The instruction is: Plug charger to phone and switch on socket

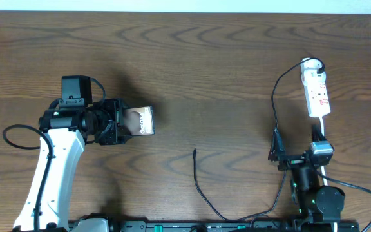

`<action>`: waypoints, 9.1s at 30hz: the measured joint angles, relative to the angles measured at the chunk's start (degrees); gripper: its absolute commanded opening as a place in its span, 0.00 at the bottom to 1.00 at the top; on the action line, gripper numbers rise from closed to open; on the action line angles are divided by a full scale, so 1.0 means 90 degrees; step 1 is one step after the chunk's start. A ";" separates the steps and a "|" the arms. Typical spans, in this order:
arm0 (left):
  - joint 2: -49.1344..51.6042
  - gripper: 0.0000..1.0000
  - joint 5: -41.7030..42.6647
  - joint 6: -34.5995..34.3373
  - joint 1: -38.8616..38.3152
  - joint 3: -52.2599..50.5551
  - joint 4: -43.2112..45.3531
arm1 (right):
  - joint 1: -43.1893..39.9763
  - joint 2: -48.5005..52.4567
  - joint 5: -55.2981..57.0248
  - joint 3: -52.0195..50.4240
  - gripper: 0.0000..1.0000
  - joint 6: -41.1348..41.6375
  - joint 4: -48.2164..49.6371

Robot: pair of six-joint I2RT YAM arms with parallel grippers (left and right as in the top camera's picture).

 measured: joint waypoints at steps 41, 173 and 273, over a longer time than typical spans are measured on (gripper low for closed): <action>-0.0005 0.07 -0.0027 0.0027 -0.0002 -0.0061 0.0022 | 0.1668 1.0785 -0.7611 0.5911 0.99 0.4073 0.3123; -0.0010 0.88 -0.0126 -0.1103 -0.1729 -0.0061 0.0882 | 0.4150 1.0800 -0.3750 0.5935 0.01 0.4252 0.1064; 0.0566 0.77 0.1328 0.0100 -0.0333 -0.1192 0.6210 | 0.4172 1.0817 -0.2050 0.5931 0.02 1.1358 0.3429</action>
